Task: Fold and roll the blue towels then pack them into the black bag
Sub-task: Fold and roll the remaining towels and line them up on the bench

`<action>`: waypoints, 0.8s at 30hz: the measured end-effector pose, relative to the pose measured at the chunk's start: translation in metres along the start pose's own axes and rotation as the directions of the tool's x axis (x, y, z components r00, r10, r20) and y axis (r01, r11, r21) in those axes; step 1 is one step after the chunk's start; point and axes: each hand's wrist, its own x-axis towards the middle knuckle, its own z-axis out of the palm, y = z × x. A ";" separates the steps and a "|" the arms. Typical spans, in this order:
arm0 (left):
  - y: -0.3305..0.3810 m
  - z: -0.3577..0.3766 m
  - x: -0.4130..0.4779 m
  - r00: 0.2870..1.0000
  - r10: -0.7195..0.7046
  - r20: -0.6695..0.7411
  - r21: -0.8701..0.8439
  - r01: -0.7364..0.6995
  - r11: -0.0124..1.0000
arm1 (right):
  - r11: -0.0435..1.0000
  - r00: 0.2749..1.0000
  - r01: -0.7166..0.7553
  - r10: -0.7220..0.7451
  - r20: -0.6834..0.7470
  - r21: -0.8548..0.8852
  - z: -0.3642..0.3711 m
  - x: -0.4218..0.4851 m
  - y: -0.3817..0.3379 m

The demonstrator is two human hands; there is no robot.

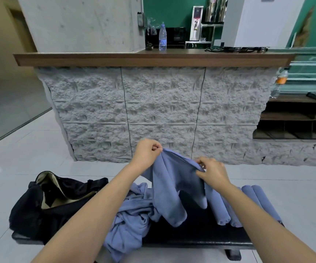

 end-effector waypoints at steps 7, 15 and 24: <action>-0.011 -0.019 0.003 0.996 -0.065 -0.055 0.000 0.065 0.998 | 0.957 0.999 0.015 -0.004 -0.042 0.288 -0.015 -0.006 0.035; -0.017 -0.024 0.005 0.992 -0.098 -0.083 0.008 0.099 0.995 | 0.846 0.958 -0.160 0.007 0.288 0.509 -0.033 -0.005 0.035; -0.026 -0.025 0.003 0.992 -0.093 -0.087 0.002 0.093 0.996 | 0.774 0.938 -0.261 0.061 0.342 0.577 -0.031 0.001 0.029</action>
